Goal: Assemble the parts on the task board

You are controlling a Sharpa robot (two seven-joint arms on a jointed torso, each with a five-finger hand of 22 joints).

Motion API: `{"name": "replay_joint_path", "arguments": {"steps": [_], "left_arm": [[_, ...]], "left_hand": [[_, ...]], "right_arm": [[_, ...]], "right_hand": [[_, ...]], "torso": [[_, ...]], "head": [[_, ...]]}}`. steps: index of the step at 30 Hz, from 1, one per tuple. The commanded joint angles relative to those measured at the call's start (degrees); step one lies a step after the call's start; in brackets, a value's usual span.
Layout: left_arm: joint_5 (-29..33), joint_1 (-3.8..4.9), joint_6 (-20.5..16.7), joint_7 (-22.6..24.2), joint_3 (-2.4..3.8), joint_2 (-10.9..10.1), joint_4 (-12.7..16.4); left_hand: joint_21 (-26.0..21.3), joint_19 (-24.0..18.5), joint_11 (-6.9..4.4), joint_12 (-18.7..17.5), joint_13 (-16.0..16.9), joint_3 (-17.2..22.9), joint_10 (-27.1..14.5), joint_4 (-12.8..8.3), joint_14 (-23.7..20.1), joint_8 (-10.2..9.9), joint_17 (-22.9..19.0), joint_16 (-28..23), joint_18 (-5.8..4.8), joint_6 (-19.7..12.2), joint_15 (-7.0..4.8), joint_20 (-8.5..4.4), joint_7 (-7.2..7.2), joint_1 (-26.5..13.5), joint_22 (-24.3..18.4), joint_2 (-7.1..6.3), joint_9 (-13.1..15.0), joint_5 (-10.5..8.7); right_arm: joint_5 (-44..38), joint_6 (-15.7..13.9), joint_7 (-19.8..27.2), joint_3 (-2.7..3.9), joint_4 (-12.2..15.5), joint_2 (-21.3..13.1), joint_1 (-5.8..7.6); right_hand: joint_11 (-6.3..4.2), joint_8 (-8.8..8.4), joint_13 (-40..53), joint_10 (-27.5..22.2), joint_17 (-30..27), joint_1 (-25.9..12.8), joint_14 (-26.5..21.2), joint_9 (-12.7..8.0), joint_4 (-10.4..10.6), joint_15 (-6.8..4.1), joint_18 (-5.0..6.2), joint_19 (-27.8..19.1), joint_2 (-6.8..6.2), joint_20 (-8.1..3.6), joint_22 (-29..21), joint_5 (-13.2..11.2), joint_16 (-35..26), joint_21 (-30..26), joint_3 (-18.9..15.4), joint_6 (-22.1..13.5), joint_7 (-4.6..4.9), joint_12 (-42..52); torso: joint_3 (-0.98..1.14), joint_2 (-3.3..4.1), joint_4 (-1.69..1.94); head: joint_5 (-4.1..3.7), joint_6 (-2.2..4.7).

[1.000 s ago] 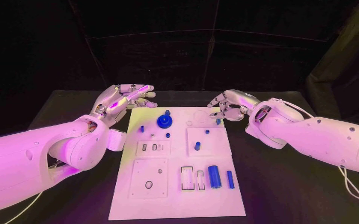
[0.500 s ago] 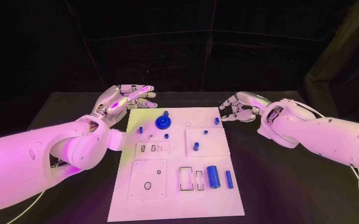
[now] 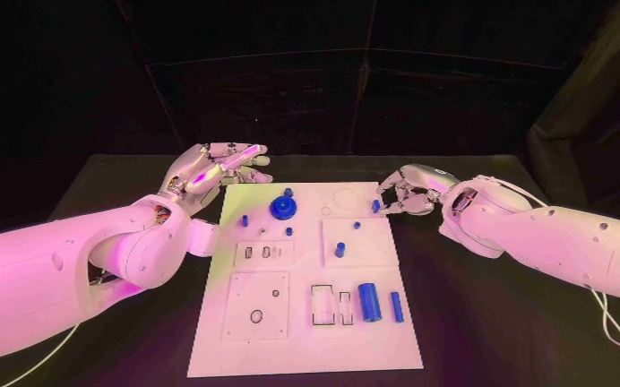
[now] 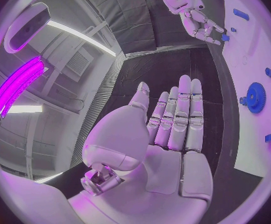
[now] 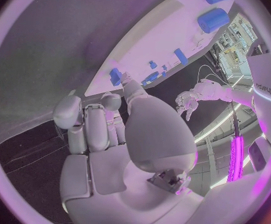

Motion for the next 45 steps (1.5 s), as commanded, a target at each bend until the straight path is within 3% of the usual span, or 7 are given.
{"name": "replay_joint_path", "arguments": {"steps": [1, 14, 19, 27, 30, 39, 45], "left_arm": [[-0.2, 0.05, 0.8, 0.2, 0.04, -0.1, 0.1], [-0.2, 0.05, 0.9, 0.1, 0.04, -0.4, 0.1], [-0.2, 0.05, 0.9, 0.0, 0.04, -0.5, 0.1], [-0.2, 0.05, 1.0, -0.2, 0.04, -0.6, 0.1], [-0.2, 0.06, 1.0, -0.2, 0.04, -0.6, 0.1], [-0.2, 0.06, 1.0, -0.4, 0.04, -0.7, 0.2], [-0.2, 0.06, 1.0, -0.4, 0.04, -0.8, 0.2]], "left_hand": [[-0.3, -0.1, 0.19, -0.3, -0.1, 0.1, 0.1, -0.2, -0.3, -0.3, 0.1, -0.3, 0.75, 0.0, -0.05, 0.35, 0.51, 0.1, -0.1, 0.43, 0.0, 0.11], [-0.3, -0.1, 0.19, -0.3, -0.1, 0.1, 0.1, -0.2, -0.3, -0.3, 0.1, -0.3, 0.75, 0.0, -0.05, 0.35, 0.51, 0.1, -0.1, 0.43, 0.0, 0.11], [-0.3, -0.1, 0.19, -0.3, -0.1, 0.1, 0.1, -0.2, -0.3, -0.3, 0.1, -0.3, 0.75, 0.0, -0.05, 0.35, 0.51, 0.1, -0.1, 0.43, 0.0, 0.11], [-0.3, -0.1, 0.19, -0.4, -0.1, 0.1, 0.1, -0.3, -0.3, -0.3, 0.1, -0.3, 0.75, 0.0, -0.05, 0.36, 0.51, 0.1, -0.1, 0.48, 0.0, 0.11], [-0.3, -0.1, 0.19, -0.4, -0.1, 0.1, 0.1, -0.3, -0.3, -0.3, 0.1, -0.3, 0.75, 0.0, -0.05, 0.36, 0.51, 0.1, -0.1, 0.48, 0.0, 0.11], [-0.3, -0.1, 0.19, -0.4, -0.1, 0.1, 0.1, -0.3, -0.3, -0.3, 0.1, -0.3, 0.75, 0.0, -0.05, 0.36, 0.51, 0.1, -0.1, 0.48, 0.0, 0.11], [-0.4, -0.1, 0.20, -0.4, -0.1, 0.1, 0.1, -0.3, -0.4, -0.3, 0.2, -0.4, 0.75, 0.0, -0.04, 0.37, 0.53, 0.1, -0.1, 0.49, 0.0, 0.10]], "right_arm": [[-1.3, -0.1, -0.5, -0.01, -0.4, 0.5, -0.33], [-1.5, -1.0, -0.4, 0.00, -1.5, 2.0, -1.34], [-1.4, -1.1, -0.2, 0.00, -1.7, 2.3, -1.37], [-1.2, -1.7, 0.2, 0.00, -1.9, 2.5, -1.38], [-1.0, -2.1, 0.5, 0.00, -2.0, 2.6, -1.39], [-0.5, -3.9, 0.2, 0.00, -2.1, 2.9, -1.39], [-0.5, -5.6, -0.4, 0.01, -1.7, 2.8, -1.39]], "right_hand": [[0.10, -0.23, 0.1, 0.4, 0.1, 0.3, 2.3, 0.0, 0.0, 0.11, -0.86, 0.3, -0.21, 0.26, 0.1, 0.2, 0.3, 0.4, -0.4, -0.5, 0.07, 0.4], [0.02, 0.93, 1.4, 0.8, 0.5, 1.0, 2.3, 0.4, -0.2, 0.09, -0.87, 0.3, 1.21, 0.30, 0.3, 0.2, 0.7, 0.5, -0.1, 0.8, -0.03, 1.6], [-0.11, 1.68, 2.2, 1.1, 1.0, 1.7, 2.4, 0.5, -0.5, -0.02, -0.96, 0.6, 2.75, 0.21, 0.9, -2.2, 1.0, 0.8, 0.8, 1.9, -0.15, 2.4], [-0.33, 2.66, 3.1, 1.4, 1.8, 2.0, 2.5, 0.7, -0.8, -0.17, -1.07, 1.0, 4.20, 0.10, 1.6, -3.3, 1.5, 1.2, 2.0, 3.8, -0.37, 3.1], [-0.63, 3.35, 3.5, 1.6, 2.1, 2.5, 2.5, 0.8, -1.3, -0.39, -1.13, 1.1, 5.17, -0.06, 2.0, -5.0, 1.8, 1.4, 3.3, 5.5, -0.77, 3.5], [-1.77, 4.94, 4.6, 2.2, 3.0, 3.4, 2.7, 1.3, -2.5, -1.27, -1.31, 1.8, 6.99, -0.78, 3.2, -5.4, 2.4, 1.9, 6.2, 9.4, -2.21, 4.4], [-2.07, 5.18, 4.8, 2.3, 3.2, 3.4, 2.7, 1.4, -3.1, -1.57, -1.38, 1.9, 7.17, -1.12, 3.6, -5.4, 2.5, 2.1, 7.3, 10.1, -2.54, 4.4]], "torso": [[0.03, -0.01, -0.10], [0.03, -0.08, 0.03], [0.05, -0.08, -0.04], [0.05, -0.07, 0.00], [0.06, -0.08, -0.03], [0.06, -0.10, 0.02], [0.10, -0.11, -0.02]], "head": [[0.04, -0.19], [0.04, -0.58], [0.09, -0.56], [0.14, -0.71], [0.14, -0.72], [0.14, -0.92], [0.39, -1.00]]}}
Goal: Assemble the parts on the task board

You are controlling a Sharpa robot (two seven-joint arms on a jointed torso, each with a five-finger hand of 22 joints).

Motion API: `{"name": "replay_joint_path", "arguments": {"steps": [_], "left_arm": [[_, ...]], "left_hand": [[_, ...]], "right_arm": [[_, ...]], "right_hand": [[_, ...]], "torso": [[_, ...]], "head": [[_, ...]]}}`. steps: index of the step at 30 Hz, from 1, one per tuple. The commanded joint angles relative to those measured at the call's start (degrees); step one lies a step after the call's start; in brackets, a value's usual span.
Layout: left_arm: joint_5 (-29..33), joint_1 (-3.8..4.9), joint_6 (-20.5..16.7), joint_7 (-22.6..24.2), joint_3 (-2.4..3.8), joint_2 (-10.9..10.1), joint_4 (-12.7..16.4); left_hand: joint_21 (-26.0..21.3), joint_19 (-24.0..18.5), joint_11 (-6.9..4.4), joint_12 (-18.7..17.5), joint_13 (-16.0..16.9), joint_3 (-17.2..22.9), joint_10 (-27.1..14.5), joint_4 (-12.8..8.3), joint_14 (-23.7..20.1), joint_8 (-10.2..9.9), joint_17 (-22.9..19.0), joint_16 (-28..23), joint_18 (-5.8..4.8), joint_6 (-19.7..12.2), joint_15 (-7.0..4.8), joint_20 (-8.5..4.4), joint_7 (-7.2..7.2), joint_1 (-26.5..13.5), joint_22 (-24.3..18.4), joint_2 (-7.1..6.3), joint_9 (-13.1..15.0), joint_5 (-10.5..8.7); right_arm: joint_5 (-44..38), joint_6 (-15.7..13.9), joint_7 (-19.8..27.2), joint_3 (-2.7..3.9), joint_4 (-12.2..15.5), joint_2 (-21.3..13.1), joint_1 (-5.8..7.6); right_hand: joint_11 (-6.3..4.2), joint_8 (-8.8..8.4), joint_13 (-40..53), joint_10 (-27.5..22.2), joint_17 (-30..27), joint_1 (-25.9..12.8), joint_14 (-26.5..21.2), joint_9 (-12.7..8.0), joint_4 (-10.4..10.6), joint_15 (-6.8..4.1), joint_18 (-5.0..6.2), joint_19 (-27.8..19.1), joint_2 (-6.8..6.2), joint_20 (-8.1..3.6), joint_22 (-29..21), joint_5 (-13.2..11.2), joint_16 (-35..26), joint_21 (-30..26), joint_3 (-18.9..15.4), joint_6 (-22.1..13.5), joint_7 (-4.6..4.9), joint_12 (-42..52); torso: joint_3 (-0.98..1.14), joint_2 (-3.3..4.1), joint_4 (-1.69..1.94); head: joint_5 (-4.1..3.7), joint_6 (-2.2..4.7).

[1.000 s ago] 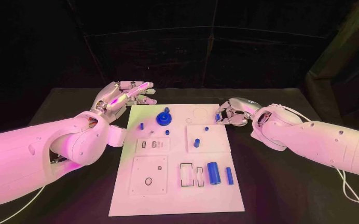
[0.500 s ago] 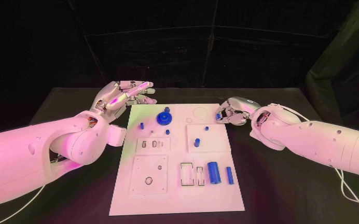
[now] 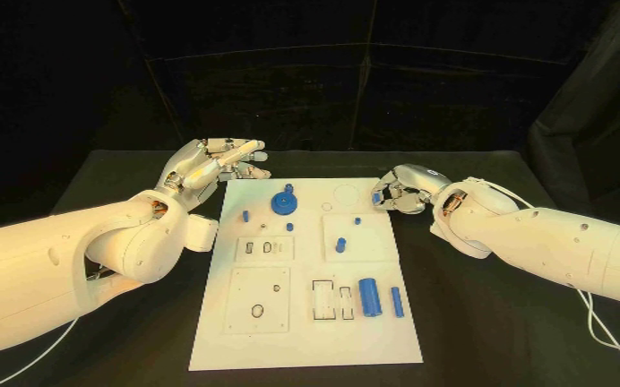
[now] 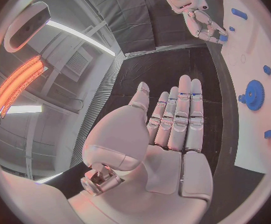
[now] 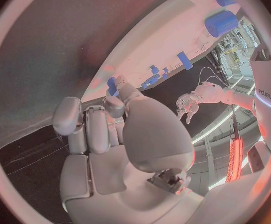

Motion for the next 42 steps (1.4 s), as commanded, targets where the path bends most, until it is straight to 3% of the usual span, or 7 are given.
{"name": "replay_joint_path", "arguments": {"steps": [1, 11, 20, 23, 31, 36, 42], "left_arm": [[-0.2, 0.06, 0.7, 0.0, 0.04, -0.1, 0.1], [0.0, 0.08, 0.7, 0.0, 0.04, -0.3, -0.1], [1.3, 0.21, 0.7, 0.3, 0.06, -0.3, -1.0], [1.3, 0.34, 0.7, 0.4, 0.07, -0.3, -1.2], [1.4, 0.99, 0.7, 0.6, 0.07, -0.2, -1.5], [1.4, 1.18, 0.7, 0.6, 0.07, 0.0, -1.6], [1.4, 1.24, 0.7, 0.6, 0.07, 0.3, -1.7]], "left_hand": [[-0.4, -0.1, 0.20, -0.2, -0.1, 0.1, 0.1, -0.3, -0.4, -0.3, 0.1, -0.4, 0.76, 0.0, -0.04, 0.37, 0.53, 0.1, -0.1, 0.49, 0.0, 0.10], [-0.4, -0.1, 0.20, -0.2, -0.1, 0.1, 0.1, -0.3, -0.4, -0.3, 0.1, -0.4, 0.76, 0.0, -0.04, 0.37, 0.53, 0.1, -0.1, 0.49, 0.0, 0.10], [-0.4, -0.1, 0.20, -0.2, -0.1, 0.1, 0.1, -0.3, -0.4, -0.3, 0.1, -0.4, 0.76, 0.0, -0.04, 0.37, 0.52, 0.1, -0.1, 0.49, 0.0, 0.10], [-0.4, -0.1, 0.21, -0.2, -0.1, 0.1, 0.1, -0.3, -0.4, -0.3, 0.1, -0.4, 0.76, 0.0, -0.03, 0.37, 0.52, 0.1, -0.1, 0.50, 0.0, 0.10], [-0.4, -0.1, 0.21, -0.2, -0.1, 0.1, 0.1, -0.3, -0.4, -0.3, 0.1, -0.4, 0.76, 0.0, -0.03, 0.37, 0.52, 0.1, -0.1, 0.49, 0.0, 0.10], [-0.4, -0.1, 0.20, -0.2, -0.1, 0.1, 0.2, -0.3, -0.4, -0.3, 0.2, -0.4, 0.76, 0.0, -0.04, 0.38, 0.52, 0.1, -0.1, 0.48, 0.0, 0.10], [-0.4, -0.1, 0.20, -0.2, -0.1, 0.1, 0.2, -0.3, -0.4, -0.3, 0.2, -0.4, 0.76, 0.0, -0.04, 0.38, 0.52, 0.1, -0.1, 0.48, 0.0, 0.10]], "right_arm": [[0.3, -3.0, -0.5, 0.04, 0.8, -0.1, 0.11], [1.2, -4.2, -6.6, 0.15, 9.1, -1.0, 1.20], [-2.1, -3.4, -13.9, 0.17, 14.1, 4.2, 2.77], [-4.3, -2.0, -15.2, 0.16, 14.4, 6.5, 2.87], [-11.4, 3.0, -17.0, 0.04, 12.8, 13.2, 2.80], [-13.7, 4.3, -17.4, -0.91, 12.1, 15.5, 2.42], [-15.2, 5.3, -17.7, -1.44, 11.1, 17.4, 1.80]], "right_hand": [[-0.49, 0.63, 0.0, -0.1, 0.0, 0.0, 2.7, 0.6, -0.1, -0.54, -0.45, 0.3, 0.78, -0.34, 0.1, 0.0, 0.2, 0.4, 0.4, 2.1, -1.23, 0.2], [-0.21, -0.28, -0.1, -0.1, 0.0, -2.2, 2.7, 0.3, 0.2, -0.35, -0.48, 0.2, -0.34, -0.30, 0.1, 0.1, 0.1, 0.4, 0.7, 1.2, -0.85, -0.1], [-0.11, -0.60, -0.2, -0.2, 0.0, -3.0, 2.7, 0.3, 0.4, -0.27, -0.50, 0.3, -0.66, -0.23, 0.2, 0.2, 0.2, 0.5, 0.9, 1.1, -0.74, -0.3], [-0.07, -0.76, -0.2, -0.2, -0.1, -3.4, 2.7, 0.2, 0.5, -0.24, -0.50, 0.3, -0.76, -0.20, 0.2, 0.3, 0.1, 0.5, 1.0, 1.0, -0.69, -0.4], [0.01, -1.01, -0.3, -0.3, -0.3, -3.9, 2.6, 0.2, 0.7, -0.18, -0.51, 0.3, -0.84, -0.15, 0.3, 0.3, 0.0, 0.5, 1.2, 0.7, -0.59, -0.5], [0.04, -1.07, -0.3, -0.3, -0.2, -4.1, 2.6, 0.1, 0.8, -0.15, -0.51, 0.3, -0.89, -0.13, 0.3, 0.3, 0.0, 0.5, 1.2, 0.7, -0.57, -0.6], [0.05, -1.10, -0.3, -0.3, -0.2, -4.2, 2.6, 0.1, 0.8, -0.14, -0.51, 0.3, -0.92, -0.12, 0.3, 0.3, 0.0, 0.5, 1.3, 0.7, -0.56, -0.6]], "torso": [[0.03, -0.04, -0.02], [-0.21, -0.30, 0.15], [-0.36, -0.25, 0.47], [-0.29, -0.15, 0.20], [-0.29, -0.14, 0.20], [-0.11, -0.18, 0.13], [-0.08, -0.16, 0.14]], "head": [[0.19, -0.13], [0.40, -0.12], [1.18, -0.59], [2.13, -0.88], [2.97, -1.62], [3.45, -2.08], [3.87, -2.28]]}}
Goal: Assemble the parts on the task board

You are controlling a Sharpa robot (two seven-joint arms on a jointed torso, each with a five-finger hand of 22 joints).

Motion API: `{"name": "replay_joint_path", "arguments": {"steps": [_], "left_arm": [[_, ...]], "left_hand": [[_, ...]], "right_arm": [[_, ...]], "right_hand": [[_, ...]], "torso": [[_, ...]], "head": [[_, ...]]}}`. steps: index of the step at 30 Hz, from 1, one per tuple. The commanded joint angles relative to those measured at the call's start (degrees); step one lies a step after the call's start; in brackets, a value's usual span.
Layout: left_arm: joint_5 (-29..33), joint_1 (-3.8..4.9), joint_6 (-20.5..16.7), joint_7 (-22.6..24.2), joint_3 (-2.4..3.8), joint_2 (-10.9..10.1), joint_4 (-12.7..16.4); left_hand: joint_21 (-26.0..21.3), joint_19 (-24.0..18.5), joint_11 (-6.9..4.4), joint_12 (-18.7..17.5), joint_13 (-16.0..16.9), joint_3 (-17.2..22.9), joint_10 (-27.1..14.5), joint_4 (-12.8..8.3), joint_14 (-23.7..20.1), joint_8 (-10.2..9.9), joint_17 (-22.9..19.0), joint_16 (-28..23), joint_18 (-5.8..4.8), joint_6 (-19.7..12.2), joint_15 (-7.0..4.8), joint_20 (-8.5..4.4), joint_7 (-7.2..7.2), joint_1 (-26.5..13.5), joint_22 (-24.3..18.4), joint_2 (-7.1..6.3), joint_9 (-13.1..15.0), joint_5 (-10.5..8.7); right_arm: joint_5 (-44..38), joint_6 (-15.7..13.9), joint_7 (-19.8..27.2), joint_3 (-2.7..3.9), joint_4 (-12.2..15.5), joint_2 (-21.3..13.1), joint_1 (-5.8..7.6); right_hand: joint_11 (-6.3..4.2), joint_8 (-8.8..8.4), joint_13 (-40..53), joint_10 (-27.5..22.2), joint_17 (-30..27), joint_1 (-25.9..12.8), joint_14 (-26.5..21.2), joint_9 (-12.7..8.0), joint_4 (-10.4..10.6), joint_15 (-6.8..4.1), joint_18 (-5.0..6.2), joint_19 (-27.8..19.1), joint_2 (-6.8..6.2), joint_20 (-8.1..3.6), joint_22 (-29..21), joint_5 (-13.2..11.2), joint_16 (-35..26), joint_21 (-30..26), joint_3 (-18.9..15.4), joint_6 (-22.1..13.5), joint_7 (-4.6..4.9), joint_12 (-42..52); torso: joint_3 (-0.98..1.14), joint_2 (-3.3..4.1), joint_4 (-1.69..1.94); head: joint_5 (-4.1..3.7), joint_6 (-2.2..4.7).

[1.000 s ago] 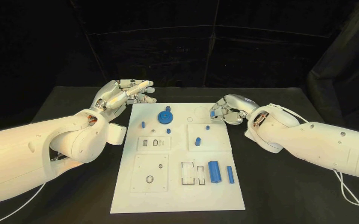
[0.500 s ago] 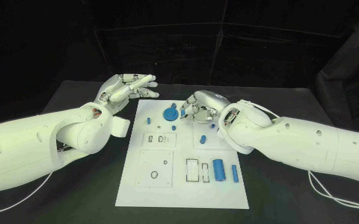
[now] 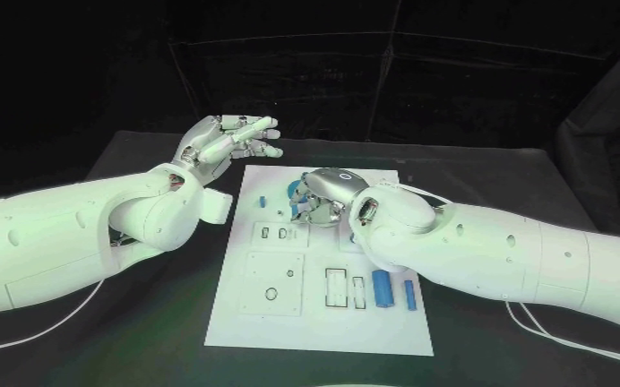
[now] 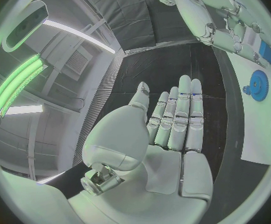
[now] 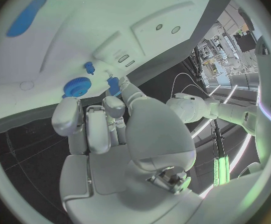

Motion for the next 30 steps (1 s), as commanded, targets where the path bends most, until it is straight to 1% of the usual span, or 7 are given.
{"name": "replay_joint_path", "arguments": {"steps": [1, 5, 18, 22, 24, 27, 30], "left_arm": [[0.3, 0.10, 0.6, 0.7, 0.04, 0.1, 0.0], [0.3, 0.11, 0.6, 0.6, 0.04, 0.3, -0.1], [0.3, 0.11, 0.6, 0.5, 0.04, 0.6, -0.3], [0.3, 0.10, 0.7, 0.5, 0.04, 0.6, -0.3], [0.3, 0.10, 0.7, 0.5, 0.04, 0.6, -0.3], [0.3, 0.10, 0.7, 0.5, 0.03, 0.6, -0.3], [0.3, 0.10, 0.7, 0.5, 0.03, 0.6, -0.2]], "left_hand": [[-0.4, -0.1, 0.20, -0.2, -0.1, 0.1, 0.1, -0.3, -0.4, -0.3, 0.0, -0.2, 0.76, 0.0, -0.03, 0.38, 0.51, 0.1, -0.1, 0.48, 0.0, 0.10], [-0.4, -0.1, 0.19, -0.2, -0.1, 0.1, 0.2, -0.4, -0.3, -0.4, 0.1, -0.2, 0.76, 0.0, -0.04, 0.38, 0.51, 0.1, -0.1, 0.49, 0.0, 0.10], [-0.4, -0.1, 0.19, -0.2, -0.1, 0.1, 0.2, -0.4, -0.3, -0.4, 0.1, -0.2, 0.76, 0.0, -0.04, 0.38, 0.50, 0.1, -0.1, 0.49, 0.0, 0.10], [-0.4, -0.1, 0.19, -0.2, -0.1, 0.1, 0.2, -0.4, -0.3, -0.4, 0.1, -0.2, 0.76, 0.0, -0.04, 0.38, 0.50, 0.1, -0.1, 0.49, 0.0, 0.10], [-0.4, -0.1, 0.19, -0.2, -0.1, 0.1, 0.2, -0.4, -0.3, -0.4, 0.1, -0.2, 0.76, 0.0, -0.04, 0.38, 0.50, 0.1, -0.1, 0.49, 0.0, 0.10], [-0.4, -0.1, 0.19, -0.2, -0.1, 0.1, 0.2, -0.4, -0.3, -0.4, 0.1, -0.2, 0.76, 0.0, -0.04, 0.38, 0.50, 0.1, -0.1, 0.49, 0.0, 0.10], [-0.4, -0.1, 0.19, -0.2, -0.1, 0.1, 0.2, -0.4, -0.3, -0.4, 0.1, -0.2, 0.76, 0.0, -0.04, 0.38, 0.50, 0.1, -0.1, 0.49, 0.0, 0.10]], "right_arm": [[-3.5, 2.4, -1.0, -0.11, -0.5, 0.7, -0.12], [-3.8, 2.8, -0.9, -0.20, -1.1, 1.6, -0.38], [-3.9, 4.4, -0.4, -0.40, -2.2, 2.9, -1.05], [-3.9, 4.6, -0.3, -1.60, -2.0, 2.9, -1.14], [-3.9, 4.7, -0.3, -1.99, -2.1, 3.0, -1.16], [-3.9, 5.0, -0.3, -2.38, -2.3, 3.1, -1.19], [-3.9, 5.2, -0.3, -2.53, -2.5, 3.1, -1.20]], "right_hand": [[0.15, 0.04, 0.0, -0.2, 0.1, -0.5, 2.4, 0.0, 0.2, 0.04, -0.52, 0.1, 0.10, 0.09, 0.0, 0.2, 0.0, 0.3, 0.3, 0.3, -0.20, -0.2], [0.15, 0.01, -0.1, -0.3, 0.0, -0.5, 2.4, 0.0, 0.2, 0.04, -0.53, 0.2, 0.03, 0.10, 0.1, 0.2, 0.0, 0.3, 0.3, 0.3, -0.19, -0.3], [0.17, -0.10, -0.1, -0.3, 0.0, -0.6, 2.4, 0.0, 0.1, 0.06, -0.53, 0.1, -0.13, 0.12, 0.1, 0.3, 0.0, 0.3, 0.4, 0.2, -0.16, -0.3], [0.17, -0.10, -0.1, -0.3, 0.0, -0.6, 2.4, 0.0, 0.1, 0.06, -0.53, 0.1, -0.13, 0.12, 0.1, 0.3, 0.0, 0.3, 0.4, 0.2, -0.16, -0.3], [0.17, -0.10, -0.1, -0.3, 0.0, -0.6, 2.4, 0.0, 0.1, 0.06, -0.53, 0.1, -0.13, 0.12, 0.1, 0.3, 0.0, 0.3, 0.4, 0.2, -0.16, -0.3], [0.19, -0.16, -0.1, -0.4, -0.1, -0.7, 2.4, 0.0, 0.1, 0.07, -0.52, 0.1, -0.24, 0.13, 0.1, 0.3, -0.1, 0.3, 0.4, 0.1, -0.14, -0.4], [0.19, -0.17, -0.2, -0.4, -0.1, -0.7, 2.4, 0.0, 0.1, 0.08, -0.52, 0.1, -0.26, 0.14, 0.0, 0.3, -0.1, 0.3, 0.4, 0.1, -0.13, -0.4]], "torso": [[0.09, -0.01, -0.04], [0.10, 0.02, -0.09], [0.02, -0.05, -0.08], [0.03, -0.04, -0.12], [0.02, -0.04, -0.08], [0.01, -0.05, -0.02], [0.02, -0.05, -0.06]], "head": [[0.45, -0.21], [0.76, -0.39], [0.90, -0.77], [0.96, -0.87], [0.97, -0.96], [0.99, -0.99], [1.07, -1.06]]}}
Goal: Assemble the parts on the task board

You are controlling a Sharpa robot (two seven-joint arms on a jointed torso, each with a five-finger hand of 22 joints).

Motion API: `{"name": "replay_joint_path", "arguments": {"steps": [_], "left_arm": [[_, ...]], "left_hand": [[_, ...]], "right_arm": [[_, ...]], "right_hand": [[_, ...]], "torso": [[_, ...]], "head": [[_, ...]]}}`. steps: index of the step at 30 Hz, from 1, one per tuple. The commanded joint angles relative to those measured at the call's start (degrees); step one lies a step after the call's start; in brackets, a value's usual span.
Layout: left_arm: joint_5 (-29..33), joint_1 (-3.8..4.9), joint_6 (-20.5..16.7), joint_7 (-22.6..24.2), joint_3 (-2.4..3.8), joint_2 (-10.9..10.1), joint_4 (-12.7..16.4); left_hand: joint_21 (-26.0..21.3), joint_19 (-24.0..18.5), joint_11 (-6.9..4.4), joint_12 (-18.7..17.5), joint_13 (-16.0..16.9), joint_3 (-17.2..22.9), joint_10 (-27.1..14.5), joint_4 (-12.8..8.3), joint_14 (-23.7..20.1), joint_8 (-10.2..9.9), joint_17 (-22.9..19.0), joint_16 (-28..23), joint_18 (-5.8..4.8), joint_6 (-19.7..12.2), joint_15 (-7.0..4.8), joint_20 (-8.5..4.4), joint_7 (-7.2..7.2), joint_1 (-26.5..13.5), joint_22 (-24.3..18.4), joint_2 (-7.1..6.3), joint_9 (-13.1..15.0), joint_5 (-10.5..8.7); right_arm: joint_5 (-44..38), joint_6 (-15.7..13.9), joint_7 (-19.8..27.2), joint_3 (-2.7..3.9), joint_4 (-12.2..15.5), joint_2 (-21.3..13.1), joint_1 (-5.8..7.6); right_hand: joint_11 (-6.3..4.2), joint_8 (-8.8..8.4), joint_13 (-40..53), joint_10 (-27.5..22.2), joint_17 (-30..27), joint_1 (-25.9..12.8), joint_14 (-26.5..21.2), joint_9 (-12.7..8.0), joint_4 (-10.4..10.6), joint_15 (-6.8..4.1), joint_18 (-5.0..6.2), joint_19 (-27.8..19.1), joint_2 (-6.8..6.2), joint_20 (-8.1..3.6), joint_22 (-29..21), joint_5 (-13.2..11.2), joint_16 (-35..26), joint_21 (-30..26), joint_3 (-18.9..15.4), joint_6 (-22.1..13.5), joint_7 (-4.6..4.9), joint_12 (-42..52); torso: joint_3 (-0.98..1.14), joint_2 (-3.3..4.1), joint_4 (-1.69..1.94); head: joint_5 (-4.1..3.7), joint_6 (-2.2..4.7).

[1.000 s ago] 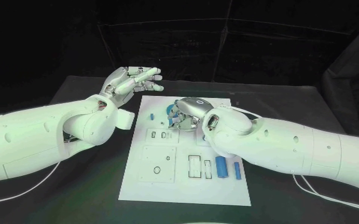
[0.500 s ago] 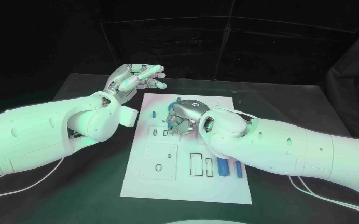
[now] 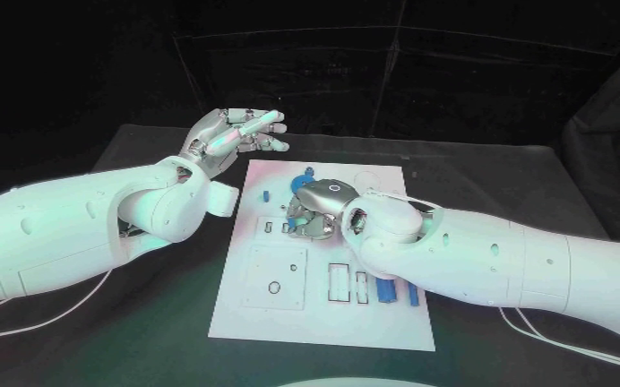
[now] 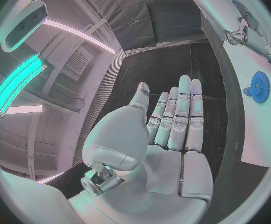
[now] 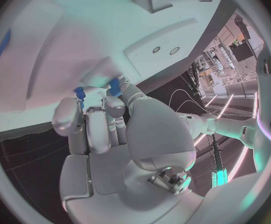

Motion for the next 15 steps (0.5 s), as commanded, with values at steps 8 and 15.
{"name": "replay_joint_path", "arguments": {"steps": [8, 15], "left_arm": [[0.1, 0.09, 0.8, 0.5, 0.05, 0.0, 0.1], [0.1, 0.09, 0.8, 0.4, 0.05, 0.0, 0.1]], "left_hand": [[-0.4, -0.1, 0.19, -0.2, -0.1, 0.0, 0.2, -0.2, -0.3, -0.4, 0.0, -0.2, 0.77, 0.0, -0.04, 0.38, 0.51, 0.1, -0.1, 0.49, 0.0, 0.10], [-0.4, -0.1, 0.19, -0.2, -0.1, 0.0, 0.2, -0.2, -0.3, -0.4, 0.0, -0.2, 0.77, 0.0, -0.04, 0.38, 0.51, 0.1, -0.1, 0.49, 0.0, 0.10]], "right_arm": [[-0.8, 2.2, 0.0, -0.48, 0.0, -0.2, -0.27], [-1.2, 2.7, -0.4, -0.50, 0.1, -0.4, -0.32]], "right_hand": [[0.21, -0.04, -0.1, -0.5, -0.1, -0.6, 2.4, 0.0, -0.1, 0.09, -0.52, 0.1, -0.25, 0.16, 0.0, 0.4, -0.1, 0.3, 0.3, 0.1, 0.02, -0.3], [0.28, -0.22, -0.3, -0.7, -0.3, -0.9, 2.3, 0.0, -0.2, 0.14, -0.49, 0.0, -0.62, 0.20, -0.2, 0.4, -0.3, 0.2, 0.4, 0.0, 0.10, -0.5]], "torso": [[0.02, -0.01, 0.00], [-0.02, -0.01, 0.03]], "head": [[0.00, -0.24], [-0.09, -0.27]]}}
